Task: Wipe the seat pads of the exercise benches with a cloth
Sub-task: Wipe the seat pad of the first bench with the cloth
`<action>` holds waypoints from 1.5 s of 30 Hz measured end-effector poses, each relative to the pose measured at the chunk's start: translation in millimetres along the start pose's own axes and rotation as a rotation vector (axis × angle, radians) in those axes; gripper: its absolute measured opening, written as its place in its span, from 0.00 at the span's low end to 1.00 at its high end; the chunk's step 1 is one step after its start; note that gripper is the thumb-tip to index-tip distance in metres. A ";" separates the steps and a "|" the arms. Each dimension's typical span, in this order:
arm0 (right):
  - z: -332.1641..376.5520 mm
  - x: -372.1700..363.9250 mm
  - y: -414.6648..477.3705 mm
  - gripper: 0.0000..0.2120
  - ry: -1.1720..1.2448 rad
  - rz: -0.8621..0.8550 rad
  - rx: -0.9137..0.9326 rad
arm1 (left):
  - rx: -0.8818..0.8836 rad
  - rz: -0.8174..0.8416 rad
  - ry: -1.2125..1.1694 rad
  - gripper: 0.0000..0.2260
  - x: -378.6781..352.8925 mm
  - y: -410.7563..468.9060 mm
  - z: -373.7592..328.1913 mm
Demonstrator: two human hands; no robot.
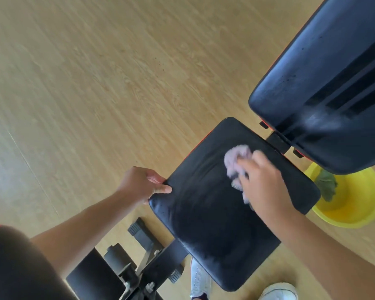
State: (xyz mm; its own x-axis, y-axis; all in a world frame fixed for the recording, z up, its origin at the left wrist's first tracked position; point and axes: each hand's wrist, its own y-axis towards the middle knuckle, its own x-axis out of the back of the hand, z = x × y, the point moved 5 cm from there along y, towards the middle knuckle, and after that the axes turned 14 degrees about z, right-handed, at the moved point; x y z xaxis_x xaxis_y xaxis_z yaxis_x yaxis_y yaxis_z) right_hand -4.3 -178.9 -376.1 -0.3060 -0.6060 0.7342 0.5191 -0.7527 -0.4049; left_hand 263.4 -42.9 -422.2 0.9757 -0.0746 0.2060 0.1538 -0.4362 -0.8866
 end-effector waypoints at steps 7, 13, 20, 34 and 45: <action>108.7 -107.9 -39.0 0.16 -0.140 0.229 0.338 | 0.023 0.135 -0.098 0.06 4.1 -1.5 6.1; 67.6 -40.6 -0.7 0.14 -0.190 0.202 0.292 | 0.013 0.292 -0.140 0.21 4.3 -11.0 15.1; 132.8 -127.1 -33.8 0.18 -0.255 0.355 0.457 | 0.029 0.375 -0.307 0.29 3.1 -17.0 24.4; 141.6 -118.4 -23.3 0.15 -0.179 0.309 0.473 | 0.075 0.349 -0.384 0.31 1.0 -21.7 22.8; 18.3 11.9 60.0 0.12 -0.163 -0.091 0.027 | -0.077 0.282 -0.137 0.19 -8.5 -23.5 18.7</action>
State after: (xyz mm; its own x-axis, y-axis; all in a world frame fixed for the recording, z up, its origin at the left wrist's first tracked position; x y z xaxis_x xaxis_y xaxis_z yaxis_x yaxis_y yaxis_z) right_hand 37.8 -226.6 -381.7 -0.2201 -0.4847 0.8465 0.5168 -0.7939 -0.3202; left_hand 254.4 -15.3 -410.8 0.9909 -0.0833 -0.1060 -0.1331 -0.4824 -0.8658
